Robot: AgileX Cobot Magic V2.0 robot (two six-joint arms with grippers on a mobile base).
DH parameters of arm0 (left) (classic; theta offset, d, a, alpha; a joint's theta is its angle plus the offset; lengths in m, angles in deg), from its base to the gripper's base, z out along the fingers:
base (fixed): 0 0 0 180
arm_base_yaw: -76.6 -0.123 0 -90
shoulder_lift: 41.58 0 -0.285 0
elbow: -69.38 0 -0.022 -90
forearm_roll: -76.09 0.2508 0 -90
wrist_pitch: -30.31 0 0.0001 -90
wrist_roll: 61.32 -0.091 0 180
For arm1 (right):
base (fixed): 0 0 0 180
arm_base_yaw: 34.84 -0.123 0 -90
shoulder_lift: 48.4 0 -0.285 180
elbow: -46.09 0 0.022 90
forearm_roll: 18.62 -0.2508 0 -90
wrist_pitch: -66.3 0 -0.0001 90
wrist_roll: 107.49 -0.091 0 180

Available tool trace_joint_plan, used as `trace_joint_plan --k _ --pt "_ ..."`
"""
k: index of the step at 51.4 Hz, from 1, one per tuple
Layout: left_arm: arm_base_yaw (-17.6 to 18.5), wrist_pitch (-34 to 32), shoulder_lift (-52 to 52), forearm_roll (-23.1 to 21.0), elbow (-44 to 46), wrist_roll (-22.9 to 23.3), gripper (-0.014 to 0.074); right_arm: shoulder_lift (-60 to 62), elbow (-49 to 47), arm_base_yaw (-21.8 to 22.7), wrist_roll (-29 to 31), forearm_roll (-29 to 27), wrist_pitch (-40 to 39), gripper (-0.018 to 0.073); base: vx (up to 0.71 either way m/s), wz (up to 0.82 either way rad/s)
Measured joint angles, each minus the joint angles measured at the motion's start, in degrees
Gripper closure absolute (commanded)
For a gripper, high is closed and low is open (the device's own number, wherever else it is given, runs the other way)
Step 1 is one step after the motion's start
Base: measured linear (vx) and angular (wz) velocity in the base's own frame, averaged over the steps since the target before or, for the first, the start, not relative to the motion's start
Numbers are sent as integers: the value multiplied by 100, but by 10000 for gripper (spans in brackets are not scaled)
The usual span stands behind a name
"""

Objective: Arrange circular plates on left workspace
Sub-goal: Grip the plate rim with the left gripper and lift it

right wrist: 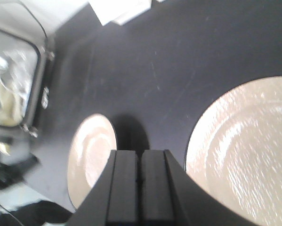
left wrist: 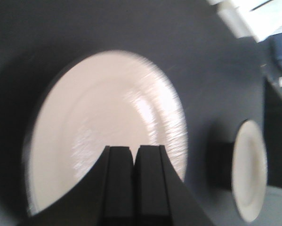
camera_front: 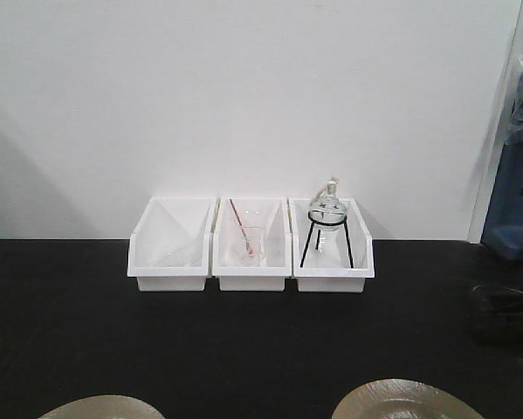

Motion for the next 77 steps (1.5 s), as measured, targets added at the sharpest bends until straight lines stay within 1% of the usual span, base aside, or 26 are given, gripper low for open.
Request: trace_joint_plan --k 7,14,20,29,34,39,43,50,55,58,65,73,77 --pt "-6 -227 -351 135 -168 -198 596 -205 0 32 142 -78 0 564 0 0" --pt "-6 -562 -454 320 -176 -209 596 -265 0 32 166 -97 -86 564 0 0" --pt "-6 -722 -454 416 -176 -216 596 -290 -6 32 211 -112 -188 564 0 0" --pt "-6 -843 -454 838 -176 -230 584 -296 -6 32 301 -116 -231 564 0 0" --pt "-6 -843 -454 984 -176 -234 545 -296 -6 32 336 -116 -244 564 0 0" --pt "-6 -872 -454 1002 -176 -266 478 -296 -6 32 338 -116 -259 564 0 0" --pt "-6 -918 -454 1002 -176 -396 405 -296 -6 32 343 -116 -266 564 0 0" --pt "-6 -924 -454 1002 -176 -513 236 -296 -6 32 410 -156 -272 564 0 0" --pt "-6 -914 -484 956 -176 -532 154 -296 -6 32 431 -174 -272 564 0 0" --pt "-6 -845 -610 821 -176 -590 125 -296 -6 32 443 -203 -277 564 0 0" --pt "26 -667 -1072 501 -176 -908 125 -296 -6 32 446 -217 -277 564 0 0" --pt "263 -620 -1589 119 -171 -1352 140 -296 -6 32 473 -221 -277 564 0 0" --pt "385 -620 -1794 58 -171 -1431 178 -296 -6 32 497 -223 -277 564 0 0"
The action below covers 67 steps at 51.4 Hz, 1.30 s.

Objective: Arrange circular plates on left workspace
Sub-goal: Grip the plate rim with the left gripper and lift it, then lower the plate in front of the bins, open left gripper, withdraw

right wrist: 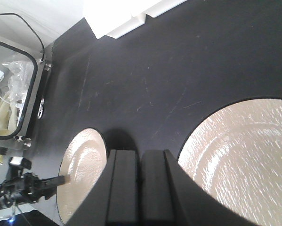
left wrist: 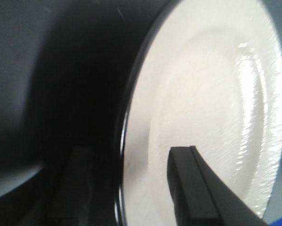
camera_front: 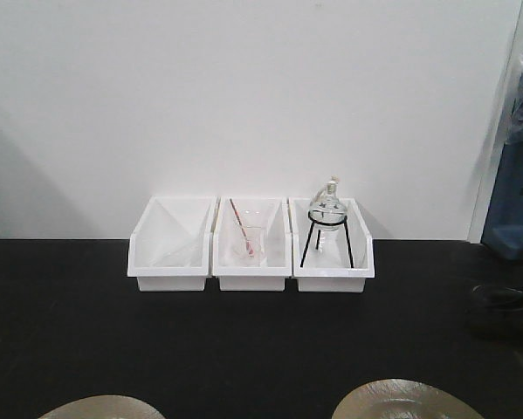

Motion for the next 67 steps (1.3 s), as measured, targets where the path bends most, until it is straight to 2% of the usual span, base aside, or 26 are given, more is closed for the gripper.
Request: trace_joint_plan --k 3,8,10,18,25,34,39,49,57,67 --pt "89 -6 -143 -40 0 -20 260 0 0 0 18 -4 0 564 0 0" --pt "224 22 -266 -99 0 -32 489 0 0 0 50 -13 6 564 0 0" --pt "246 159 -265 -249 0 -20 607 0 0 0 56 -13 11 564 0 0" --pt "311 545 -266 -758 0 -134 603 0 0 0 79 -18 65 564 0 0" --pt "450 543 -274 -1527 14 -278 601 0 0 0 102 -18 89 564 0 0" --pt "977 324 -348 -2591 458 -339 600 0 0 0 114 -18 96 564 0 0" --pt "1324 0 -348 -2946 813 -249 600 0 0 0 114 -18 96 564 0 0" --pt "2019 -942 -549 -3107 1668 225 600 0 0 0 114 -18 96 564 0 0" --pt "2452 -1069 -1187 -3181 2374 638 600 0 0 0 114 -18 101 564 0 0" --pt "2878 -1059 -1943 -3181 2842 898 600 0 0 0 120 -18 107 564 0 0"
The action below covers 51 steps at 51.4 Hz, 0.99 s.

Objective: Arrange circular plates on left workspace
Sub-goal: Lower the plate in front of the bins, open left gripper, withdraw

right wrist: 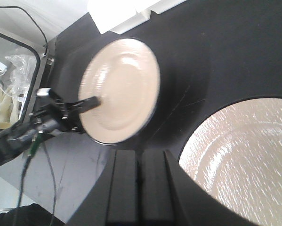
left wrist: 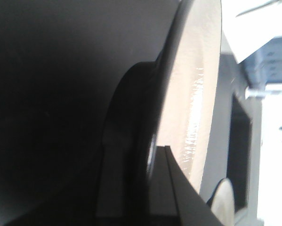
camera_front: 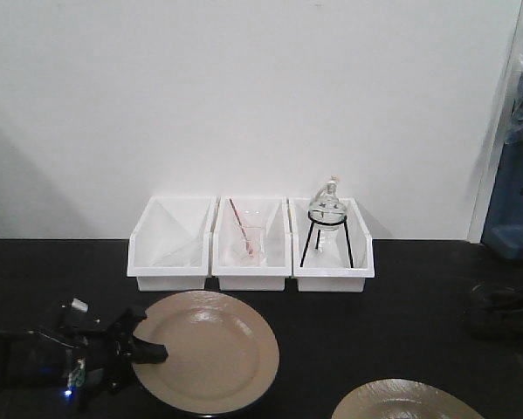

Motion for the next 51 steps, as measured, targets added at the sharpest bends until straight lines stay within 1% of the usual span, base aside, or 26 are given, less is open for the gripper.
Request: trace_joint_plan --k 8,11,15,19,25,31,36,41,45,51 --pt "248 8 -280 -15 90 -30 583 0 0 0 20 0 12 564 0 0" --pt "300 2 -316 -66 102 -37 557 0 0 0 20 0 40 564 0 0" --pt "343 -2 -344 -97 124 -37 502 0 0 0 20 0 80 564 0 0" --pt "372 4 -374 -132 137 -117 420 0 0 0 20 0 129 564 0 0" --pt "377 68 -381 -164 137 -491 230 0 0 0 25 0 146 564 0 0" --pt "377 195 -381 -140 137 -836 78 0 0 0 25 0 146 564 0 0" --pt "377 259 -381 -124 137 -1021 3 0 0 0 31 0 146 564 0 0" --pt "341 316 -381 44 137 -1070 -20 0 0 0 72 0 146 564 0 0" --pt "247 395 -358 319 137 -1075 -11 0 0 0 97 0 146 564 0 0" --pt "-1 566 -238 764 137 -1070 17 0 0 0 106 0 146 564 0 0"
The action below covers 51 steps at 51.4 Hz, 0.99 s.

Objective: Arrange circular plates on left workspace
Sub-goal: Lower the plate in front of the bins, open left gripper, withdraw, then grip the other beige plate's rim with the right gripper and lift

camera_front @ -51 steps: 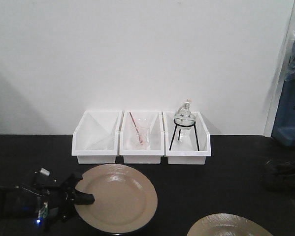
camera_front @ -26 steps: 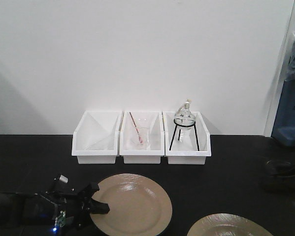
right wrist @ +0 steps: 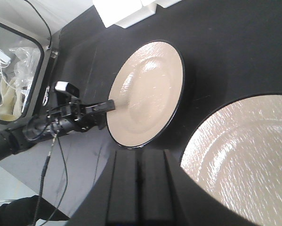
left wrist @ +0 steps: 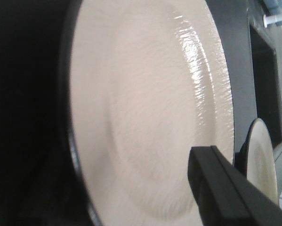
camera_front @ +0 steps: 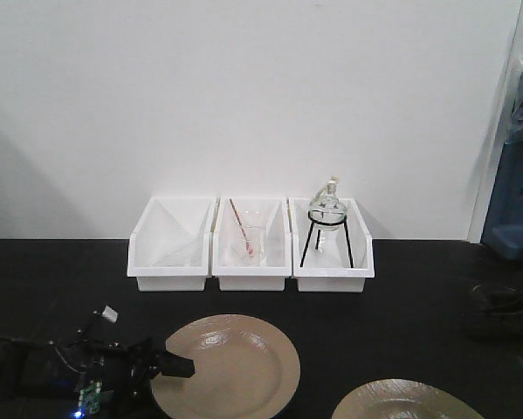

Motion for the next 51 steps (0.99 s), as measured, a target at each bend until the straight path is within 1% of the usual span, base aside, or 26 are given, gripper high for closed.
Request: trace_joint_plan --k 6,8,11,13,14,18,20,22,23,29,33,37,41,43,46,48,51 --pt "-302 391 152 447 0 6 63 0 0 0 0 52 0 564 0 0" --pt "-404 546 205 580 0 21 88 0 0 0 0 107 0 564 0 0" --pt "-568 765 313 807 0 74 149 0 0 0 0 224 0 564 0 0" --pt "-689 890 411 994 0 125 216 0 0 0 2 335 -6 564 0 0" --pt "-769 951 488 1121 0 188 269 0 0 0 2 400 -23 564 0 0" --pt "-963 1029 747 1499 0 315 419 0 0 0 22 730 -102 564 0 0" --pt "-1057 1046 892 1704 0 373 513 0 0 0 26 887 -171 562 0 0" --pt "-1128 1064 1045 1862 0 394 589 0 0 0 28 1090 -274 559 0 0" --pt "-1163 1076 1141 1948 0 408 606 0 0 0 28 1203 -336 557 0 0" --pt "-1245 1195 1718 2337 0 415 604 0 0 0 21 1770 -587 514 0 0" --pt "-1252 1264 2055 2540 0 415 603 0 0 0 -12 2130 -670 452 0 0" --pt "-1252 1344 2323 2677 0 415 601 0 0 0 -201 2553 -773 376 0 0" --pt "-1258 1438 2512 2754 0 415 601 -27 0 0 -532 2994 -869 268 0 0" --pt "-1258 1494 2583 2766 0 415 600 -71 0 0 -752 3225 -885 190 0 0" --pt "-1258 1542 2656 2771 0 415 600 -154 0 0 -1087 3525 -890 98 0 0" --pt "-1258 1573 2669 2778 0 415 600 -208 0 0 -1267 3652 -883 36 0 0" --pt "-1258 1616 2673 2785 0 415 600 -299 0 0 -1520 3787 -832 -27 0 0"
